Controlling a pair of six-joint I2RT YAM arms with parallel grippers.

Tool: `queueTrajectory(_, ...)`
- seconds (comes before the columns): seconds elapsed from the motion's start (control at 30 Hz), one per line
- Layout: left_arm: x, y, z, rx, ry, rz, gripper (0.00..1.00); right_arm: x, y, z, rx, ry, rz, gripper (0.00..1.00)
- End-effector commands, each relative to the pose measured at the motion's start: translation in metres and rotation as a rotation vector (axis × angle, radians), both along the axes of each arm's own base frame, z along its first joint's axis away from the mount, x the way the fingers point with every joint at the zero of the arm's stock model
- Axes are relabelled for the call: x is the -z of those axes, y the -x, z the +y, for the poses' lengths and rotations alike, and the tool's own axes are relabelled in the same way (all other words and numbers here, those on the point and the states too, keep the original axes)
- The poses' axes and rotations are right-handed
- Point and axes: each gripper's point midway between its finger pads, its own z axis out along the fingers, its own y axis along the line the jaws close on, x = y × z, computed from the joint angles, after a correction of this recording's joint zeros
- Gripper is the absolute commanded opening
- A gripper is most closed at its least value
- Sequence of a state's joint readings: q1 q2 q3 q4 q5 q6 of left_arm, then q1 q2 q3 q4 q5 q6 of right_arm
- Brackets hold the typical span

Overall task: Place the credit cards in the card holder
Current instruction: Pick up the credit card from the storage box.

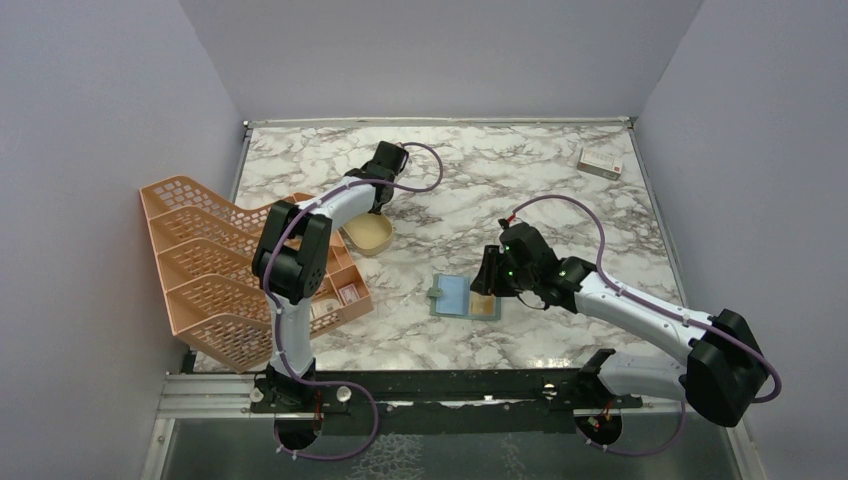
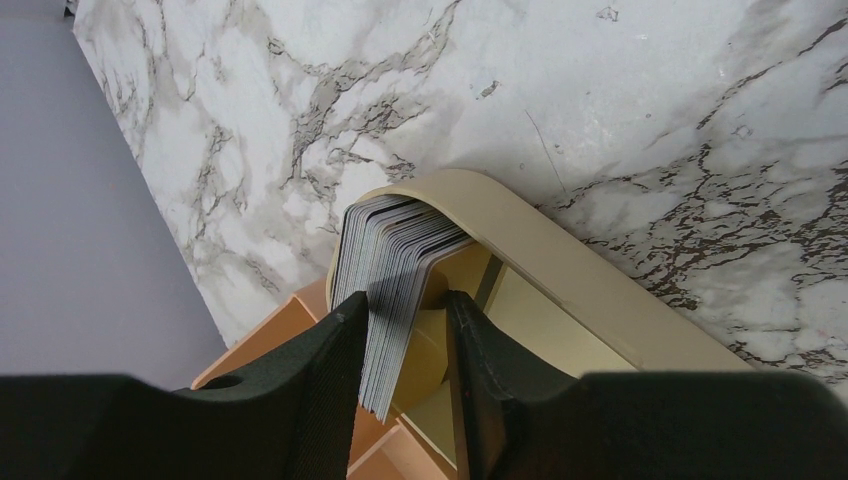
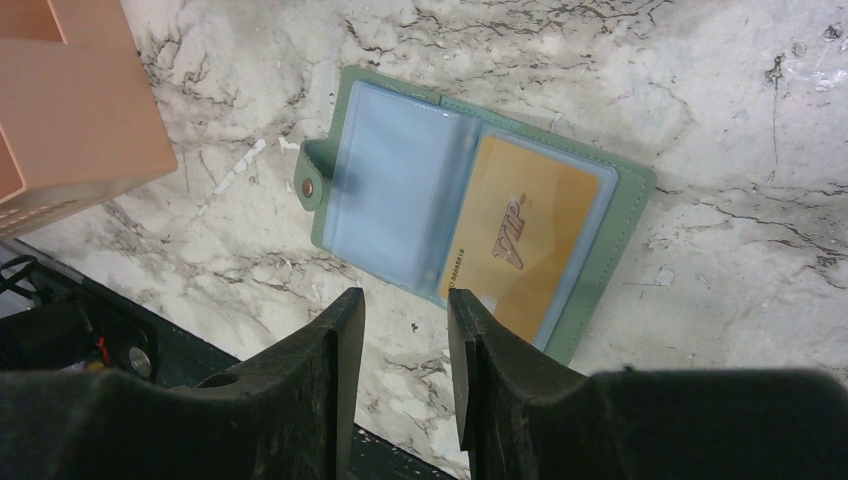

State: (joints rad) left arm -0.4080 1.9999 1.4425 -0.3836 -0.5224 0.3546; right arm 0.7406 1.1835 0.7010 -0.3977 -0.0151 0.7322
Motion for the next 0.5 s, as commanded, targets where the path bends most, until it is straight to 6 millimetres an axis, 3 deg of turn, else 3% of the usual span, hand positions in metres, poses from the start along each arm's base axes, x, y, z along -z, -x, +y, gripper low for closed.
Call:
queueTrajectory(0.0, -0.0132, -0.0037, 0.0042, -0.017, -0.034, -0.03, 0.34, -0.0002, -0.0005, -0.0026, 0.017, 0.002, -0.015, 0.36)
queueTrajectory(0.17, -0.0136, -0.0021, 0.0045, -0.016, -0.04, -0.026, 0.28, 0.0013, 0.0005, -0.0022, 0.012, 0.003, -0.011, 0.36)
queueTrajectory(0.47, -0.0231, -0.0038, 0.0075, -0.04, -0.059, -0.041, 0.27, 0.0017, 0.0031, -0.0057, 0.02, 0.003, -0.011, 0.36)
